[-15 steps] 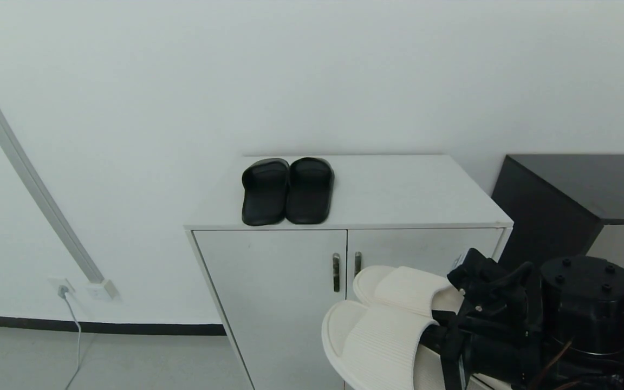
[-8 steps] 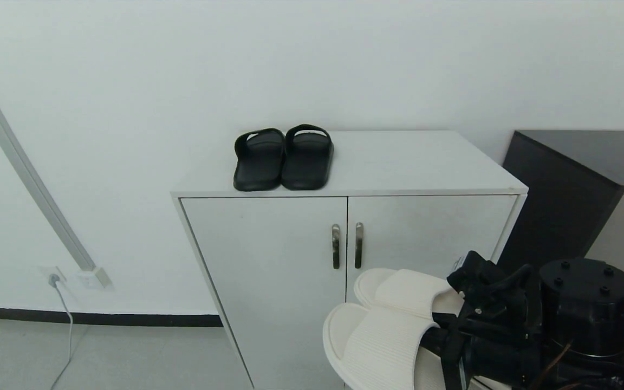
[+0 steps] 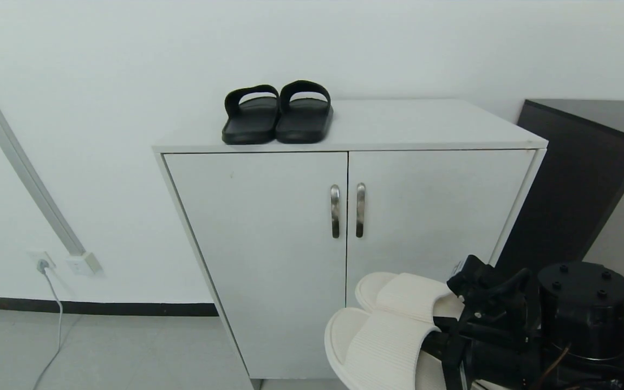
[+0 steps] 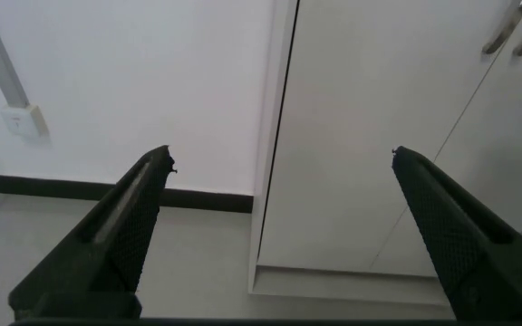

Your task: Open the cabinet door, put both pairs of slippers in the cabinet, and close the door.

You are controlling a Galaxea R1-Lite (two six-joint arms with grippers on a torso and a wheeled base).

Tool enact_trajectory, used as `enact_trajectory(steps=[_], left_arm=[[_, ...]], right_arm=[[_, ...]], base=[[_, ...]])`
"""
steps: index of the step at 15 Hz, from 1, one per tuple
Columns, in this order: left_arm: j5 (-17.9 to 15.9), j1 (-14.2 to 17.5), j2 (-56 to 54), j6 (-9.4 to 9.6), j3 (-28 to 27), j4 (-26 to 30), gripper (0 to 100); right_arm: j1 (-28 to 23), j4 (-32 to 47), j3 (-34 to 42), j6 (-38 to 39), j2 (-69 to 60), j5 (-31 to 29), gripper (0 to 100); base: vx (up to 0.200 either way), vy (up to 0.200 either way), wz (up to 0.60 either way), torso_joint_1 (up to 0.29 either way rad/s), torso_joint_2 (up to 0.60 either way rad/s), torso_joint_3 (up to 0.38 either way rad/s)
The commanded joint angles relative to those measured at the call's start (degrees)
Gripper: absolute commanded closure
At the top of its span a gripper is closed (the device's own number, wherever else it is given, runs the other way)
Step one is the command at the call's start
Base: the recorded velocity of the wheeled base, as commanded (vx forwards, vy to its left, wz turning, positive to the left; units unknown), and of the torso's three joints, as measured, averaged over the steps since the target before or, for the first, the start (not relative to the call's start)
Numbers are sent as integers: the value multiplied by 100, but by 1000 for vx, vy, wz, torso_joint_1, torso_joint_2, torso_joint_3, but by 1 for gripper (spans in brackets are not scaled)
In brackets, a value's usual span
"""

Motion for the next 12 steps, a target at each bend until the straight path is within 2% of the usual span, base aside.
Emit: enact_trajectory(steps=[1,7,10,11,12], left_arm=[[0,2,2,-4,-4,2,0],[-203,-130,328,5,-4,11,0],[-247,-112,292,66,-4,-77,0],[-255,-121,310,13,-110,-200,0],[-255,-147,626,-285,-664,-148,0]], right_arm=[[-15,-2,23,8,61,19,100],[-24,-213,102,0,158,10,100],[-24,-222,128,-9,105,1,100],[-24,-222,128,-9,105,1,100],[-15,-222,137,-9,114,1,100]], base=[[0,0,0,-90,461,364],[0,0,0,-43,431,375],[0,0,0,1,35,27],[0,0,0,-12,105,154],[0,0,0,-17,144,119]])
